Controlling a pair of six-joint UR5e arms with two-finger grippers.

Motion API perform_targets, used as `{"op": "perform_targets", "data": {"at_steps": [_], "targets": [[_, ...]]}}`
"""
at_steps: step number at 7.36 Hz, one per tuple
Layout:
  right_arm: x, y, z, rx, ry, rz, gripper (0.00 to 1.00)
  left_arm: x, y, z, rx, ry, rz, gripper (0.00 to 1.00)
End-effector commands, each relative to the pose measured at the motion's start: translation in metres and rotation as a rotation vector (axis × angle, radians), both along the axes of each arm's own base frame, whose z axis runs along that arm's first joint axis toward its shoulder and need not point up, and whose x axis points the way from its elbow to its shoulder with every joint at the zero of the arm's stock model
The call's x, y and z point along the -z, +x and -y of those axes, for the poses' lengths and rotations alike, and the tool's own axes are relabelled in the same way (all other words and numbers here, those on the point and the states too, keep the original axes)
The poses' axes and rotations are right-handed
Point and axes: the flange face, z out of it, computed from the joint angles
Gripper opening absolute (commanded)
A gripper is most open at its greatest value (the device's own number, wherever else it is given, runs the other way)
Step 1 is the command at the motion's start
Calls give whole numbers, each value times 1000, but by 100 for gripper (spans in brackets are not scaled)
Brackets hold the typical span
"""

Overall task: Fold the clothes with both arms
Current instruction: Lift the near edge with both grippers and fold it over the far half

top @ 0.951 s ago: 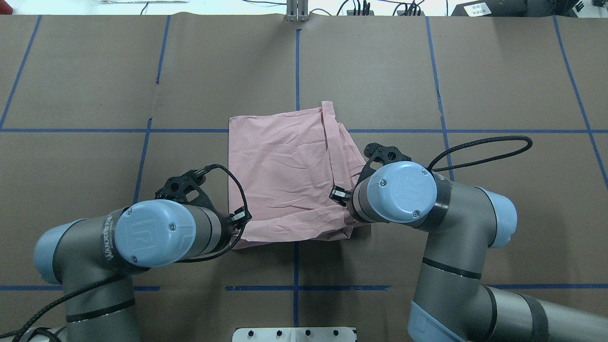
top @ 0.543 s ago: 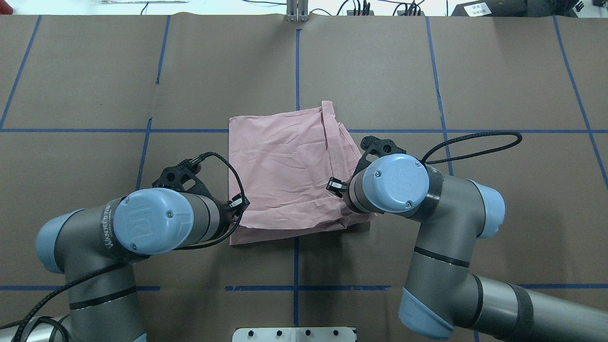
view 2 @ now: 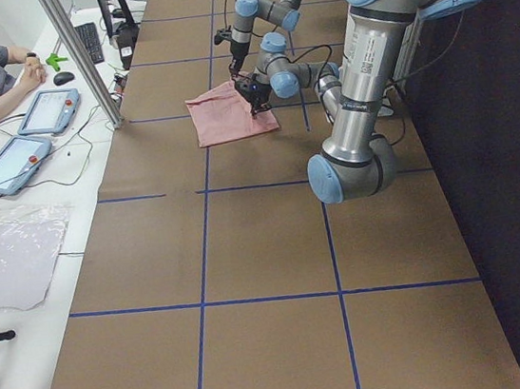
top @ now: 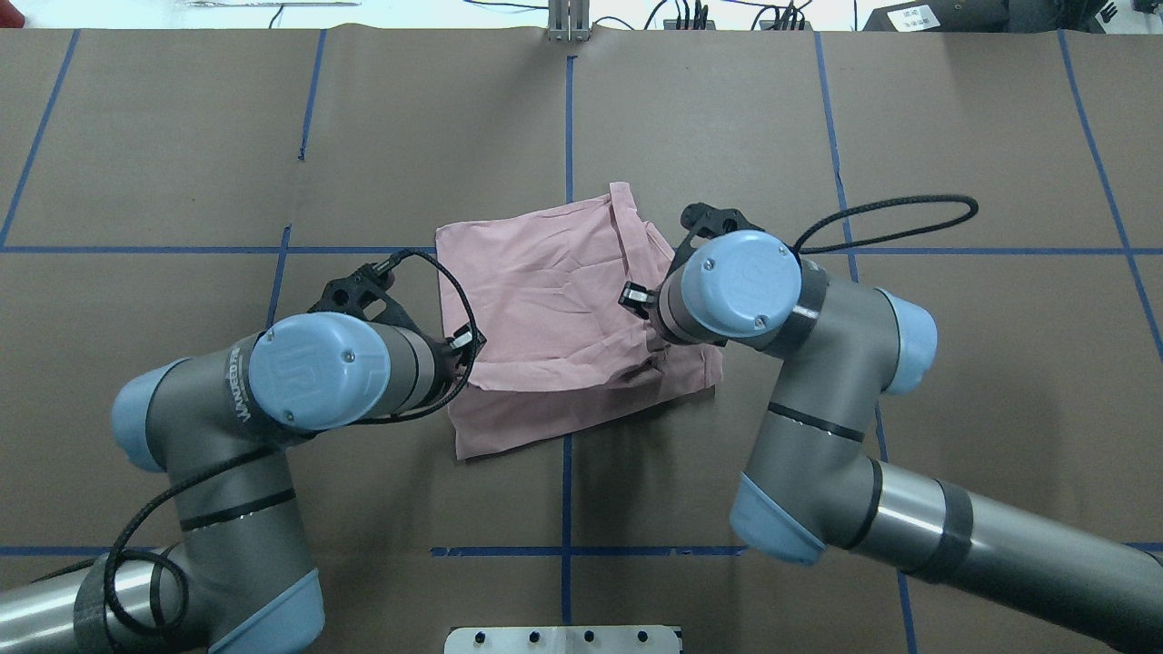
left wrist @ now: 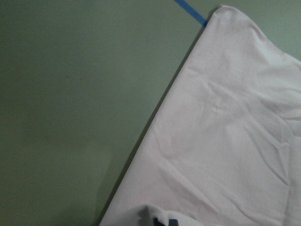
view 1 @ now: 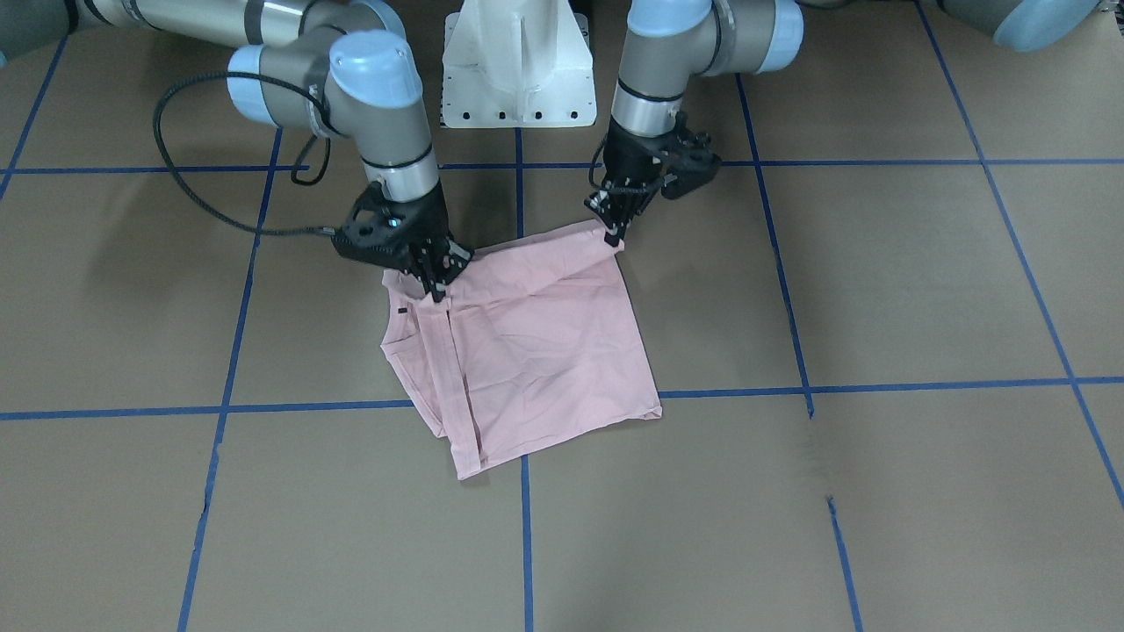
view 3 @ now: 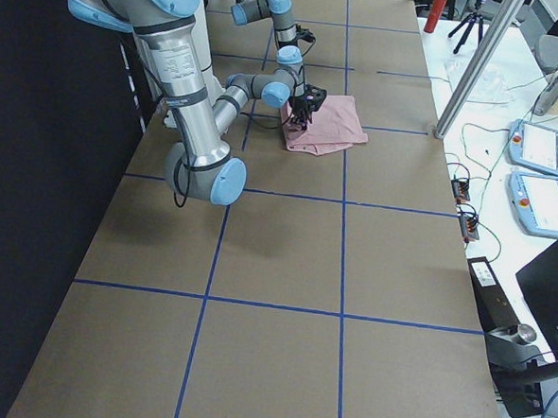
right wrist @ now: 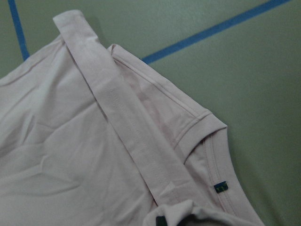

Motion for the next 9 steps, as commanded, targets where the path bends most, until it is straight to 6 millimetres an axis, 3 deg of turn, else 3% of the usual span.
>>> {"op": "perform_targets", "data": {"at_steps": [1,2,3,4,5,6,7,9], "targets": [[-1,-16,94,-80,28,33,0,-32,1,87,103,10,14,0],[-11,-18,136,-115,54,59,0,-50,-3,124,133,17,41,0],[2,-33,160,-125,47,44,0,-62,-4,157,145,53,49,21],[3,-24,175,-146,53,52,53,-64,-12,175,143,101,50,99],[13,-13,186,-164,70,63,100,-62,-16,179,126,133,65,100],[22,-7,193,-175,76,70,100,-61,-18,180,128,135,62,100],[16,-4,198,-181,68,59,100,-59,-18,180,125,136,59,100],[16,25,217,-157,82,45,100,-47,-33,183,85,179,56,100]]}}
